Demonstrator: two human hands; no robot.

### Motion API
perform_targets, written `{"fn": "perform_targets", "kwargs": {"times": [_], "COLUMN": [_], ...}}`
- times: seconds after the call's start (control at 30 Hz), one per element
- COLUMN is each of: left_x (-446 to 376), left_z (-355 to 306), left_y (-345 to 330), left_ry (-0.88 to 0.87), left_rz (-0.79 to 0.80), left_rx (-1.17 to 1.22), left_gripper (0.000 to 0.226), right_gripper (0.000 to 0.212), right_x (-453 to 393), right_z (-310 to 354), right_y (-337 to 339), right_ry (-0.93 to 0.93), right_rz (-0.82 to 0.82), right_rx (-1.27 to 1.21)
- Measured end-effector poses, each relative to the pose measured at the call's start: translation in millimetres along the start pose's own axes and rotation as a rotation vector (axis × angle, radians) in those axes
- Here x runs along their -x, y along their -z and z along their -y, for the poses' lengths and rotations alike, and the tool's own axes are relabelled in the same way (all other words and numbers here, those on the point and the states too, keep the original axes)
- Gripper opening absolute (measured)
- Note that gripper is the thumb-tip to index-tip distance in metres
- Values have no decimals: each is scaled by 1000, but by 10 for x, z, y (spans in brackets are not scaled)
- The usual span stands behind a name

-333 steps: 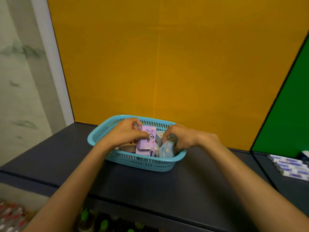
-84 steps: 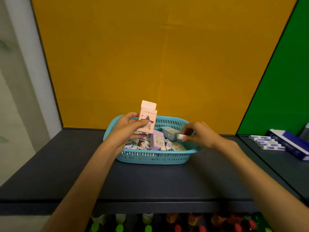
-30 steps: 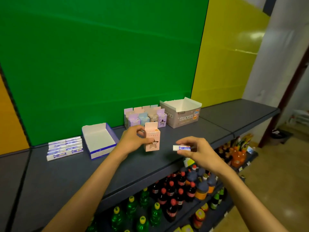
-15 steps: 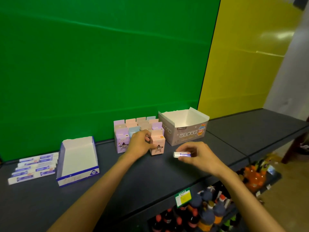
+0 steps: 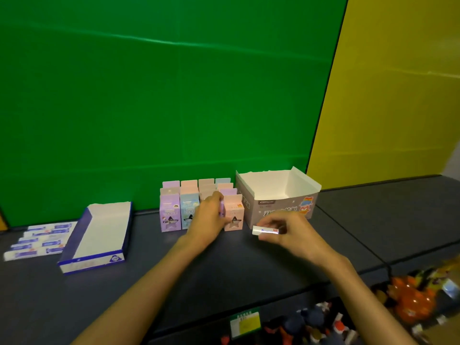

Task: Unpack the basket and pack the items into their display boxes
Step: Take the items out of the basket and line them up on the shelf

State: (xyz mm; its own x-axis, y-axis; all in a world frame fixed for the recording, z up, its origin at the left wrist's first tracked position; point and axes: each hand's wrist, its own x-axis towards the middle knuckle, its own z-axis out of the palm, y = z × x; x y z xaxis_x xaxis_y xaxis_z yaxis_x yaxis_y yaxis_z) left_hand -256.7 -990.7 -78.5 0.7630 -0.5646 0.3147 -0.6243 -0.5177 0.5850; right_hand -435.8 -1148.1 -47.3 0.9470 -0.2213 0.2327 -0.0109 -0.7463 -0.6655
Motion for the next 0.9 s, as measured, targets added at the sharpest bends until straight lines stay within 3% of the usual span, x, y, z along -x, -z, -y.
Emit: {"fn": "perform_targets", "kwargs": {"times": [0.07, 0.23, 0.47, 0.63, 0.9], "left_x": [66, 355, 1005, 1461, 2116], "left_z": [-6, 77, 518, 926, 1743], "left_y": [61, 449, 1194, 1726, 2518], "left_ry": [4, -43, 33, 158, 255], "left_rz": [-43, -128, -164, -201, -208], "left_rx": [-15, -264, -444, -506, -539], "left_gripper": [56, 31, 45, 41, 42], "right_gripper": [20, 24, 23, 22, 19], "right_x": [-52, -229, -525, -637, -727], "right_z": [23, 220, 749, 1205, 2029], "right_y": [-19, -191, -783, -1255, -2159], "right_ry": [45, 195, 324, 376, 429], "right_rz": [25, 59, 168, 242, 239], "right_rx": [1, -38, -159, -177, -167]}}
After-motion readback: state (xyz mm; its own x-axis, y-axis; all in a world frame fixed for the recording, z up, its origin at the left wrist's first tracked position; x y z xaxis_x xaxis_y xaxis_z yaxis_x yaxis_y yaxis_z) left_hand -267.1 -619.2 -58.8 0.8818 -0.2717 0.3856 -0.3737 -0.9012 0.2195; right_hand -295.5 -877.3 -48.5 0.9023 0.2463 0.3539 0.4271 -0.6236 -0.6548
